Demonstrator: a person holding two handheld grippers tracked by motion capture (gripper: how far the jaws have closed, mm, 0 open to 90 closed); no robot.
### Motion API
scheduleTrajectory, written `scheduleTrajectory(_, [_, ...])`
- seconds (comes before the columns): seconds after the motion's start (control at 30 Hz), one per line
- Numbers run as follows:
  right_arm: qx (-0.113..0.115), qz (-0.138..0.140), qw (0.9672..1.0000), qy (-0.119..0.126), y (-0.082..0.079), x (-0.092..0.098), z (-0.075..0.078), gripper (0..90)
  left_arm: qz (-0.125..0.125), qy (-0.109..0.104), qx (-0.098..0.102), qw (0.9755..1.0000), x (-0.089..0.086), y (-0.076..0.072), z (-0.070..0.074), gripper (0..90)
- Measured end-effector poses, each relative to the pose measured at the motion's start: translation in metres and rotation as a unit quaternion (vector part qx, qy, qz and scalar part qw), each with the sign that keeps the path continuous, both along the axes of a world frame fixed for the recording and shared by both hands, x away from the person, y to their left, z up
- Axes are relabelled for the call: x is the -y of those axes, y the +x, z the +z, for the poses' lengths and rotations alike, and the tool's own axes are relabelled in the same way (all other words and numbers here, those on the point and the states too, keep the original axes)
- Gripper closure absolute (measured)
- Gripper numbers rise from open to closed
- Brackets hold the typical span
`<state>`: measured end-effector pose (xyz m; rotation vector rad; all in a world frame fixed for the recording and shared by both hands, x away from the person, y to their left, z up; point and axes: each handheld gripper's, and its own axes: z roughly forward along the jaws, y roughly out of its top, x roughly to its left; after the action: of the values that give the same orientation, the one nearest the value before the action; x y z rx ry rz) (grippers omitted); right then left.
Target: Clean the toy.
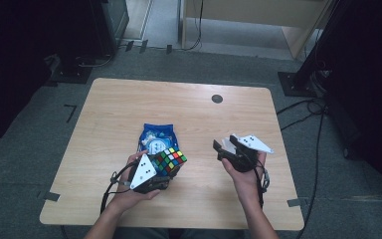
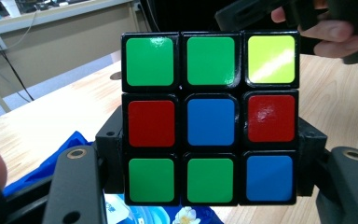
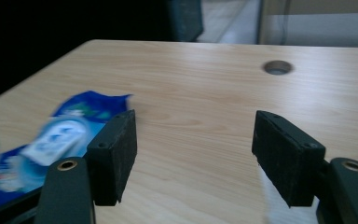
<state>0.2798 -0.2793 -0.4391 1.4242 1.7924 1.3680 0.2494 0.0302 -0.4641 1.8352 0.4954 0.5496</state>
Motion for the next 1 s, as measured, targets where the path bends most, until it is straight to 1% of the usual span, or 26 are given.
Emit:
scheduleTrajectory(0.1, [0.001, 0.036, 0.9992, 0.018, -0.007, -0.016, 0.010, 29.1, 0.002, 0.002, -0.004, 1.0000, 0.000, 0.001, 0.000, 33.9])
scheduleTrajectory(0.23, [0.002, 0.076, 0.9961, 0.044, -0.017, -0.035, 0.021, 28.0, 0.004, 0.002, -0.008, 1.0000, 0.001, 0.002, -0.002, 33.9])
scheduleTrajectory(0.37, [-0.009, 0.116, 0.9904, 0.074, -0.025, -0.051, 0.026, 26.2, 0.004, 0.002, -0.006, 1.0000, 0.003, 0.001, -0.002, 33.9])
scheduleTrajectory(0.43, [-0.021, 0.134, 0.9869, 0.087, -0.027, -0.059, 0.026, 25.7, 0.003, 0.001, -0.005, 1.0000, 0.004, 0.000, -0.001, 33.9])
scheduleTrajectory(0.5, [-0.031, 0.151, 0.9837, 0.093, -0.028, -0.065, 0.025, 24.8, 0.003, 0.003, -0.005, 1.0000, 0.005, 0.000, -0.002, 33.9])
scheduleTrajectory(0.53, [-0.032, 0.156, 0.9826, 0.095, -0.028, -0.068, 0.023, 24.5, 0.003, 0.003, -0.006, 1.0000, 0.005, 0.000, -0.002, 33.9])
scheduleTrajectory(0.67, [-0.051, 0.173, 0.9772, 0.112, -0.029, -0.076, 0.018, 23.0, 0.003, 0.005, -0.006, 1.0000, 0.007, 0.000, -0.003, 33.9])
scheduleTrajectory(0.77, [-0.061, 0.178, 0.9761, 0.108, -0.030, -0.082, 0.014, 22.2, 0.002, 0.006, -0.004, 1.0000, 0.009, -0.001, -0.003, 33.9])
scheduleTrajectory(0.83, [-0.068, 0.182, 0.9743, 0.113, -0.029, -0.085, 0.011, 22.2, 0.001, 0.007, -0.002, 1.0000, 0.011, -0.002, -0.003, 33.9])
scheduleTrajectory(0.9, [-0.071, 0.184, 0.9737, 0.114, -0.029, -0.086, 0.010, 22.3, 0.000, 0.007, -0.001, 1.0000, 0.011, -0.003, -0.002, 33.9])
scheduleTrajectory(0.93, [-0.079, 0.178, 0.9739, 0.116, -0.029, -0.088, 0.007, 23.8, -0.001, 0.005, 0.001, 1.0000, 0.012, -0.004, -0.002, 33.9])
scheduleTrajectory(1.0, [-0.082, 0.172, 0.9740, 0.122, -0.029, -0.088, 0.004, 25.8, -0.002, 0.006, 0.005, 1.0000, 0.013, -0.005, -0.002, 33.9])
